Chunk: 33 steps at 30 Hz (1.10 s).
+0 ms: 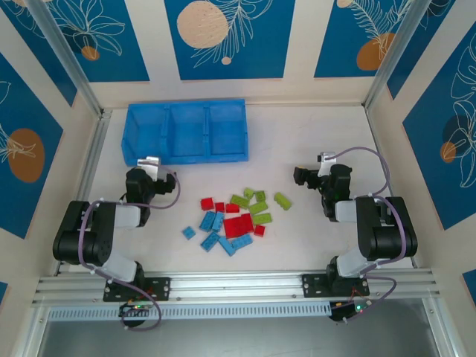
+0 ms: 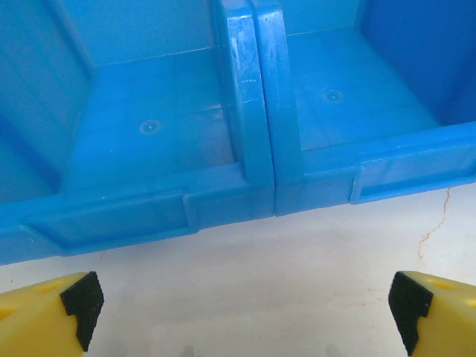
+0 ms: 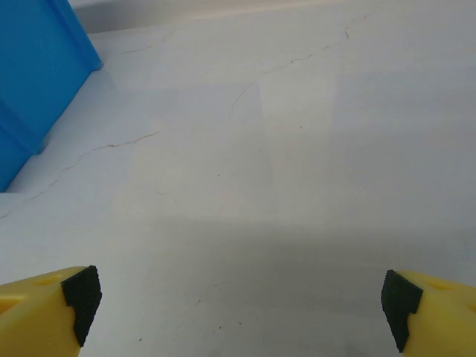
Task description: Sort the legos into containers by color
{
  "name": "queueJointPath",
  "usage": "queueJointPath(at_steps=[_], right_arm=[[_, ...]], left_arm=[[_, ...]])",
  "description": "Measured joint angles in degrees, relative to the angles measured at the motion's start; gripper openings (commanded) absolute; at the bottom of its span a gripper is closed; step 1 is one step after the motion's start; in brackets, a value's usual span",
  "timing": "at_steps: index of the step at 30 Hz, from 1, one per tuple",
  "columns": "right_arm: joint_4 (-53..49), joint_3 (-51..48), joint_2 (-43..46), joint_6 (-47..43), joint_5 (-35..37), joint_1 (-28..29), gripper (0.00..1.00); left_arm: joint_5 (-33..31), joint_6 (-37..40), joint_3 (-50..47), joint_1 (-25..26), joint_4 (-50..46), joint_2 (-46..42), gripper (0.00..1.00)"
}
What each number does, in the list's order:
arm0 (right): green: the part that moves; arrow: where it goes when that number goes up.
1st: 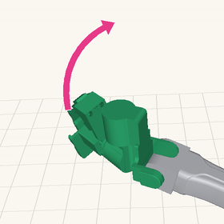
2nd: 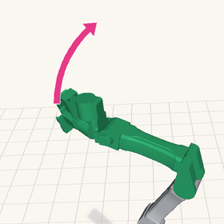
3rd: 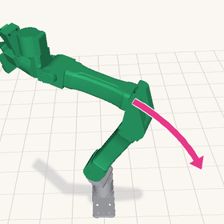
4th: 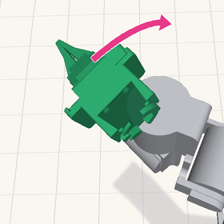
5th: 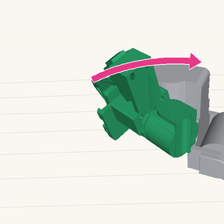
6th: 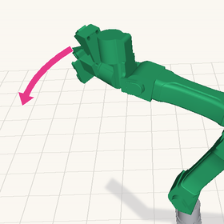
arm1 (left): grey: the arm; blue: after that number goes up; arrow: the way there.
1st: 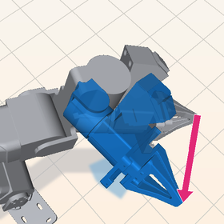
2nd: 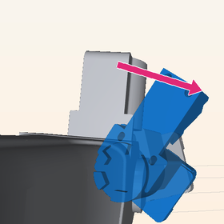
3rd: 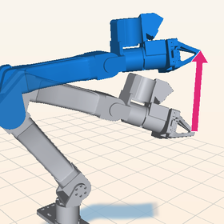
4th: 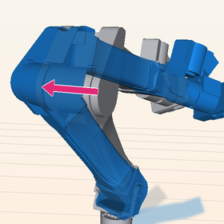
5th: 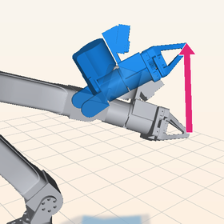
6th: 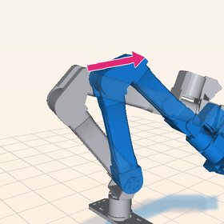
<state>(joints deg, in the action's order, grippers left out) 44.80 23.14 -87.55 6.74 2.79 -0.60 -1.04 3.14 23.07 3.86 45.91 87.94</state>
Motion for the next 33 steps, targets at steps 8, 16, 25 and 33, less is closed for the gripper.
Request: queueJointPath(at_steps=[8, 16, 25, 33], right_arm=[[0.0, 0.0, 0.0, 0.0, 0.0, 0.0, 0.99], [0.0, 0.0, 0.0, 0.0, 0.0, 0.0, 0.99], [-26.1, 5.2, 22.4, 8.5, 8.3, 3.4, 0.99], [-62.0, 18.1, 41.3, 23.9, 3.1, 11.3, 0.99]], left_arm=[[0.0, 0.0, 0.0, 0.0, 0.0, 0.0, 1.00], [0.0, 0.0, 0.0, 0.0, 0.0, 0.0, 1.00], [-2.3, -0.2, 0.1, 0.7, -5.2, -4.1, 1.00], [-10.8, -13.0, 12.3, 7.2, -38.5, -26.7, 0.95]])
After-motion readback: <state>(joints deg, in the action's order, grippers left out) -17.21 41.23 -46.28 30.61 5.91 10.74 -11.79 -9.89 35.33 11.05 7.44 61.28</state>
